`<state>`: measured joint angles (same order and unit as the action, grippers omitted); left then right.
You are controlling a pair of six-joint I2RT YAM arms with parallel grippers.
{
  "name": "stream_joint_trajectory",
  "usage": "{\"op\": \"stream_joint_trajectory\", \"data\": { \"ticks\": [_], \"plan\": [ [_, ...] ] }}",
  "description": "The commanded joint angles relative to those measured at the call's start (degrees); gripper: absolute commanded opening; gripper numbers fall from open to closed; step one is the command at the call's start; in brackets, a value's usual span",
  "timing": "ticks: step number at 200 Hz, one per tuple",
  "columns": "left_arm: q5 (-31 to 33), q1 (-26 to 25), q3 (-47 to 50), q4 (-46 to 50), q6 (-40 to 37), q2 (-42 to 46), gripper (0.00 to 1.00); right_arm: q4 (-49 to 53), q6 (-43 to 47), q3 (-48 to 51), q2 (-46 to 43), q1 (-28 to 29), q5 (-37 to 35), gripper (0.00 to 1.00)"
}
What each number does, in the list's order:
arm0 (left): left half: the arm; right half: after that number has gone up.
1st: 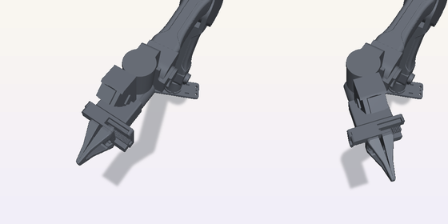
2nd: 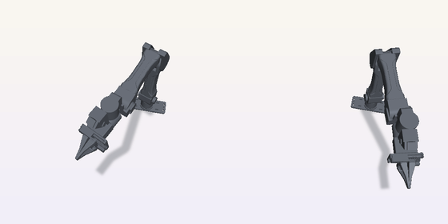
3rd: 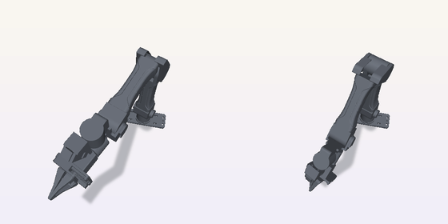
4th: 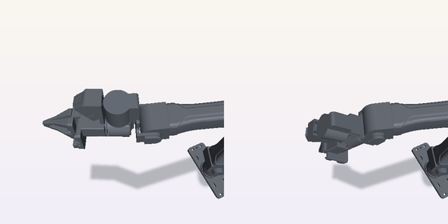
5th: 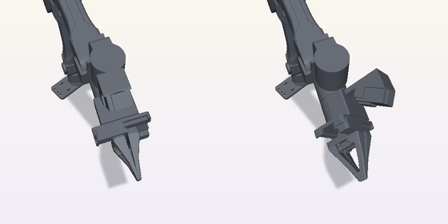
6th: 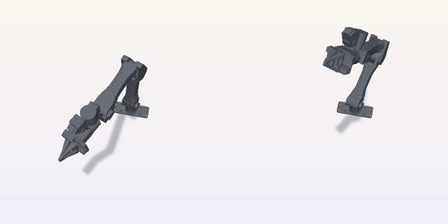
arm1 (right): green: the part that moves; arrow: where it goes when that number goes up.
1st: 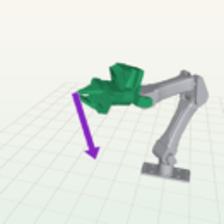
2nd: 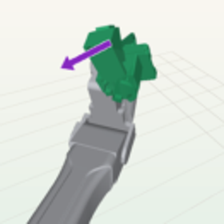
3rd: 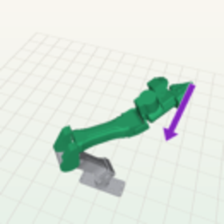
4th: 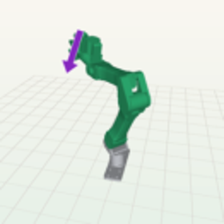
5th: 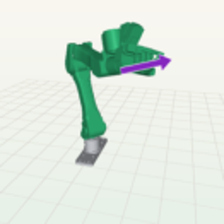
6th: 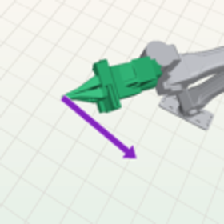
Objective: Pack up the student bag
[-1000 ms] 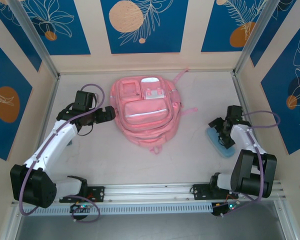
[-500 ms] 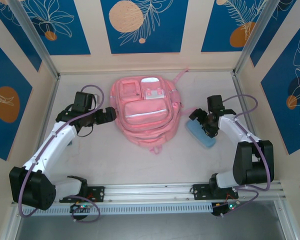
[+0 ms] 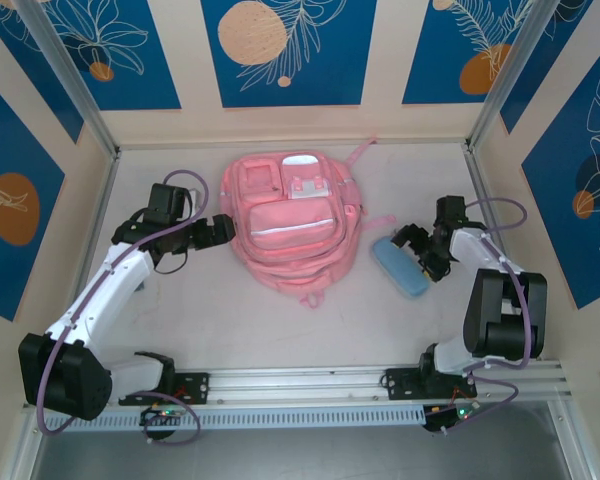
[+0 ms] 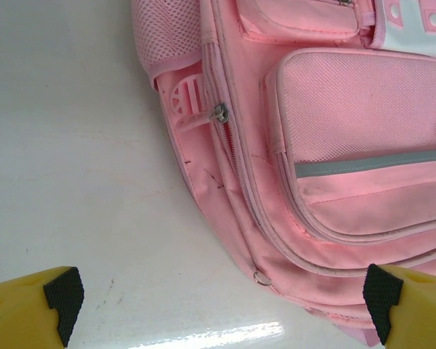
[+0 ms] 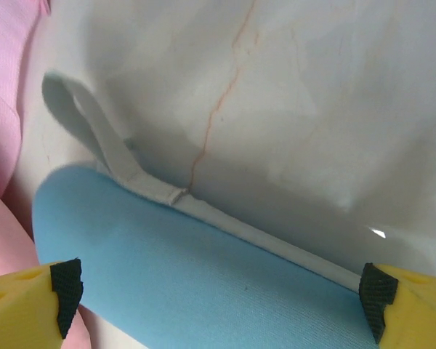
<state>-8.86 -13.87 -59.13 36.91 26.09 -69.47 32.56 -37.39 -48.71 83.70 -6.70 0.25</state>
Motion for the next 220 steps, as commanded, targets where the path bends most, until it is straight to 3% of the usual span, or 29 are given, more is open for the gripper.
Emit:
{"op": "stream_joint_trajectory", "data": {
  "ticks": [1,27,80,141,184,220],
  "plan": [
    [-2.0,0.5,0.5,-0.4,0.6,0.1,1.0,1.3,1.3,3.0,-4.2,0.9,5.8,0.98],
    [-2.5,0.5,-0.2,-0.4,0.5,-0.5,1.0,2.0,2.3,5.0,-6.9,3.7,7.4,0.92],
    [-4.8,0.5,-0.8,-1.6,0.8,-1.0,1.0,8.0,4.0,2.7,-5.1,14.5,-10.7,1.0],
    [-5.8,0.1,-2.0,-0.7,-0.1,-1.8,1.0,10.4,4.2,0.5,-1.3,19.8,-14.3,0.99],
    [-4.6,-3.1,-5.6,1.2,-3.8,-4.2,0.99,11.3,4.3,-1.1,2.0,20.6,-14.6,0.93],
    [0.4,-9.4,-10.2,3.0,-9.5,-8.3,0.96,11.7,4.3,-1.4,1.8,20.5,-15.2,0.76]
  ]
}}
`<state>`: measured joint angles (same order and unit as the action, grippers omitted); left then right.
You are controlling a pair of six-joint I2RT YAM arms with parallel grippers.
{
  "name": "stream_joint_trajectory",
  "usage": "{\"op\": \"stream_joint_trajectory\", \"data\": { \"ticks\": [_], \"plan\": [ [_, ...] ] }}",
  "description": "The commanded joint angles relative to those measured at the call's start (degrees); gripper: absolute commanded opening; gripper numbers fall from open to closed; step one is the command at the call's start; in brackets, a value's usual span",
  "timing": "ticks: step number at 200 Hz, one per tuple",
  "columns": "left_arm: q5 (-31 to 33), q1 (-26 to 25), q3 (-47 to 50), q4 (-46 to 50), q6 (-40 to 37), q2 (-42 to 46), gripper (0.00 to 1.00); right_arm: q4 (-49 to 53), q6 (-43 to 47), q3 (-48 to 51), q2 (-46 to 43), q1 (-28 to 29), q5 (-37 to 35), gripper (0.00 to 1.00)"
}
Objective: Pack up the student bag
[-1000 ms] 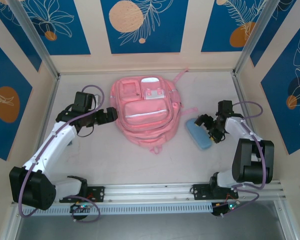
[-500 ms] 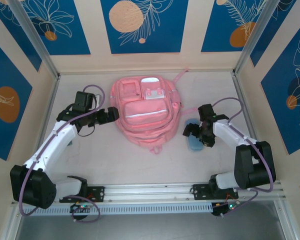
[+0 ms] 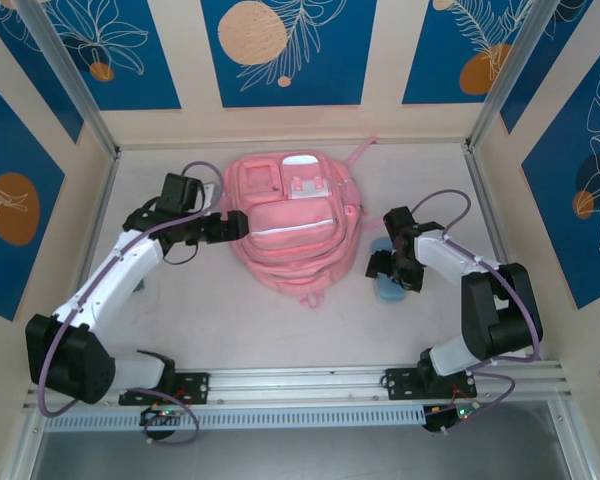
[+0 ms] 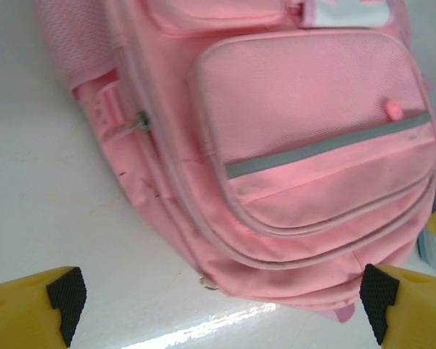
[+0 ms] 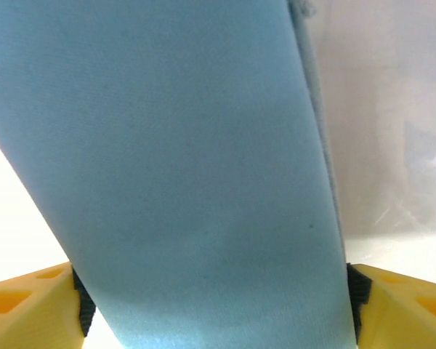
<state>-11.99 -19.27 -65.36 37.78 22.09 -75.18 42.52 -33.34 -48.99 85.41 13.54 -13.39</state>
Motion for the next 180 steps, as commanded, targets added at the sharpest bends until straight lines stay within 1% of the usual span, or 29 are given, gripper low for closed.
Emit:
{"op": "stream_joint_trajectory", "data": {
  "ticks": [1,18,38,60,75,88,107,133,161,180],
  "plan": [
    [3.8,-4.2,-4.1,2.2,-5.8,-2.7,0.96,1.7,0.2,-1.1,0.0,0.3,-1.5,0.76],
    [6.6,-8.1,-6.6,2.4,-9.5,-5.3,0.93,1.6,0.0,-0.9,-1.8,0.1,-2.4,0.7],
    [8.8,-11.5,-10.3,3.0,-13.5,-9.5,0.9,1.3,-0.5,-0.4,-4.9,-0.6,-2.9,0.68],
    [9.4,-13.8,-14.9,4.2,-17.0,-15.2,0.89,1.2,-1.0,0.1,-8.5,-1.5,-2.5,0.67],
    [7.9,-14.7,-18.2,5.0,-19.8,-18.5,0.88,1.2,-1.2,0.4,-11.0,-2.1,-2.0,0.66],
    [7.9,-15.9,-20.8,5.7,-22.8,-21.3,0.86,1.2,-1.3,0.5,-13.1,-3.0,-1.4,0.66],
    [8.5,-18.3,-24.4,8.2,-29.2,-24.9,0.82,1.0,-1.3,1.2,-15.8,-4.0,-0.5,0.65],
    [9.1,-21.8,-27.7,11.6,-37.0,-28.4,0.79,0.9,-1.1,1.9,-18.3,-5.8,1.4,0.65],
    [10.2,-24.0,-31.7,15.1,-39.9,-32.0,0.7,0.3,-1.3,2.5,-19.4,-6.9,3.5,0.65],
    [13.7,-25.7,-33.1,15.7,-41.2,-34.1,0.68,0.0,-1.5,2.6,-19.5,-7.1,4.2,0.65]
  ]
}}
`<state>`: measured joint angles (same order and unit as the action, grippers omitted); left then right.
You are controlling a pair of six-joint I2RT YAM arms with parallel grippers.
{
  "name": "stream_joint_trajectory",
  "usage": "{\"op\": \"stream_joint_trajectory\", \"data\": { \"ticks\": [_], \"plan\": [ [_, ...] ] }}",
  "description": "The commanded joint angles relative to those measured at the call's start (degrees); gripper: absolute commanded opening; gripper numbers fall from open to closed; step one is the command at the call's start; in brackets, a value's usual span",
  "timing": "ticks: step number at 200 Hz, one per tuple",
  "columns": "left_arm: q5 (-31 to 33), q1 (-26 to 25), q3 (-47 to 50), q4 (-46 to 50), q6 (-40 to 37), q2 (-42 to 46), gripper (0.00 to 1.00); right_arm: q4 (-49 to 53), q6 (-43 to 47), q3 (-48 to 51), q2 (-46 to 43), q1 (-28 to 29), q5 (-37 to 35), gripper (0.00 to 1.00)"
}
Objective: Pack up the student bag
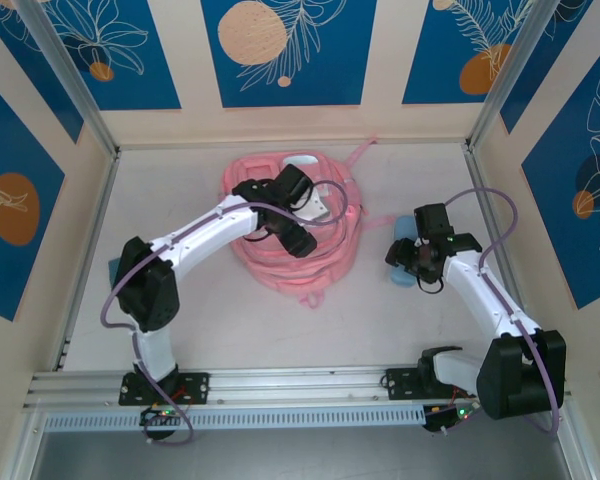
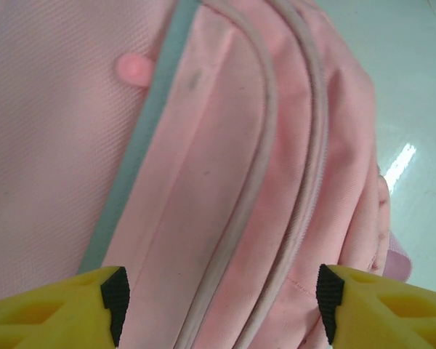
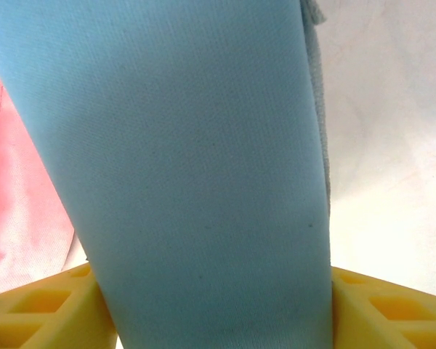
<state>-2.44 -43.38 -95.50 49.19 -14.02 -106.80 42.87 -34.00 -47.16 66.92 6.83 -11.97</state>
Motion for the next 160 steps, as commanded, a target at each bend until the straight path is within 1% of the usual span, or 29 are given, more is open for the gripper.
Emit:
{"op": "stream_joint_trajectory", "data": {
  "ticks": [1,26,50,74,86,95,131,147,160],
  "plan": [
    [4.3,-1.6,-3.1,4.3,-5.1,-2.6,0.68,-0.4,-0.9,0.8,-0.9,-0.4,2.8,0.65],
    [9.0,-2.5,-5.2,5.9,-5.8,-5.7,0.62,-0.5,-0.9,0.6,-1.0,-0.5,3.3,0.65],
    [10.0,-2.5,-6.7,6.1,-5.8,-7.6,0.55,-0.7,-1.0,0.7,-1.2,-0.6,3.6,0.65],
    [11.4,-2.5,-8.1,6.4,-5.9,-9.0,0.53,-0.9,-1.2,0.8,-1.3,-0.7,4.0,0.65],
    [12.5,-2.6,-8.5,6.4,-6.0,-9.4,0.5,-0.9,-1.2,0.8,-1.5,-0.7,4.1,0.65],
    [13.3,-2.6,-8.6,6.2,-5.8,-9.5,0.45,-0.8,-1.2,0.7,-1.6,-0.8,4.2,0.65],
    [14.5,-2.6,-8.2,2.5,-3.9,-6.6,0.16,-0.3,-0.8,0.3,-2.5,-0.8,4.7,0.65],
    [14.6,-2.5,-7.7,-0.1,-3.2,-3.9,0.07,-0.2,-0.5,0.0,-3.1,-0.7,5.9,0.65],
    [14.4,-2.6,-7.1,-2.6,-2.7,-1.4,0.0,-0.8,1.1,-0.3,-3.8,-0.1,8.8,0.65]
  ]
}}
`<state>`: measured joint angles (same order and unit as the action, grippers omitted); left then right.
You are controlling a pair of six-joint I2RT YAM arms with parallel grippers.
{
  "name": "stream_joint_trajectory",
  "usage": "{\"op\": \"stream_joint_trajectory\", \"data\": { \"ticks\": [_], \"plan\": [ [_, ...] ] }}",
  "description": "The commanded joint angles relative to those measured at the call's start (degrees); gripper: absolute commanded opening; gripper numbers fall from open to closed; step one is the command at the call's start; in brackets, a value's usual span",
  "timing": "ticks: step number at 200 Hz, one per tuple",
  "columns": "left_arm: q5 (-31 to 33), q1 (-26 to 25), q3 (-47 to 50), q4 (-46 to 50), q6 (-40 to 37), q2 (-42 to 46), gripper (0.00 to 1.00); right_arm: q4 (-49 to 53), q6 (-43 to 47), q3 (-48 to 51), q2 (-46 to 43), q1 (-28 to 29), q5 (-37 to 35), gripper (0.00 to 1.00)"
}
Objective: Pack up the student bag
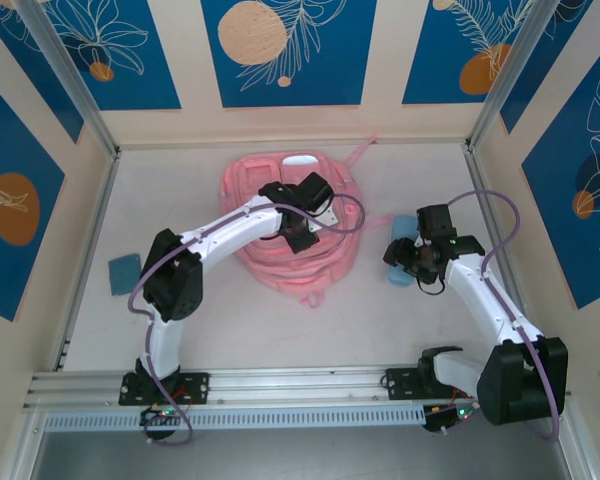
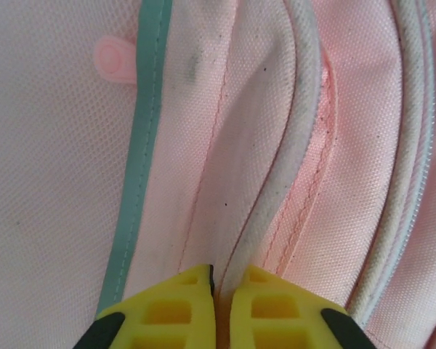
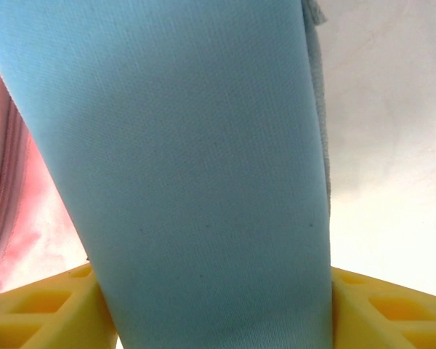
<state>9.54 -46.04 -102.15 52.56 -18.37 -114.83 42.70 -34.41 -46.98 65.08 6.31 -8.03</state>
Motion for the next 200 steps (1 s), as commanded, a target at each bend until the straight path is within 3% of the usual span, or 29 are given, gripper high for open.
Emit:
{"op": "stream_joint_trajectory", "data": {
  "ticks": [1,61,94,155,200],
  "plan": [
    [2.4,0.1,-0.4,-6.1,1.7,6.8,0.0,-0.7,1.7,-0.5,-2.0,0.5,5.2,0.65],
    [0.4,0.1,-6.7,-11.8,10.8,11.7,0.0,-2.5,5.5,-5.3,-2.9,9.6,15.1,0.65],
    [-3.9,0.1,-12.2,-10.5,16.1,11.4,0.0,-3.8,5.2,-7.1,-1.5,12.9,21.1,0.65],
    [-6.5,-0.1,-15.1,-10.7,21.7,11.5,0.0,-7.6,-6.9,-12.2,7.9,13.1,23.8,0.65],
    [-4.3,0.0,-16.9,-11.0,24.0,10.6,0.0,-11.4,-15.8,-17.5,16.6,13.1,21.6,0.65]
  ]
}}
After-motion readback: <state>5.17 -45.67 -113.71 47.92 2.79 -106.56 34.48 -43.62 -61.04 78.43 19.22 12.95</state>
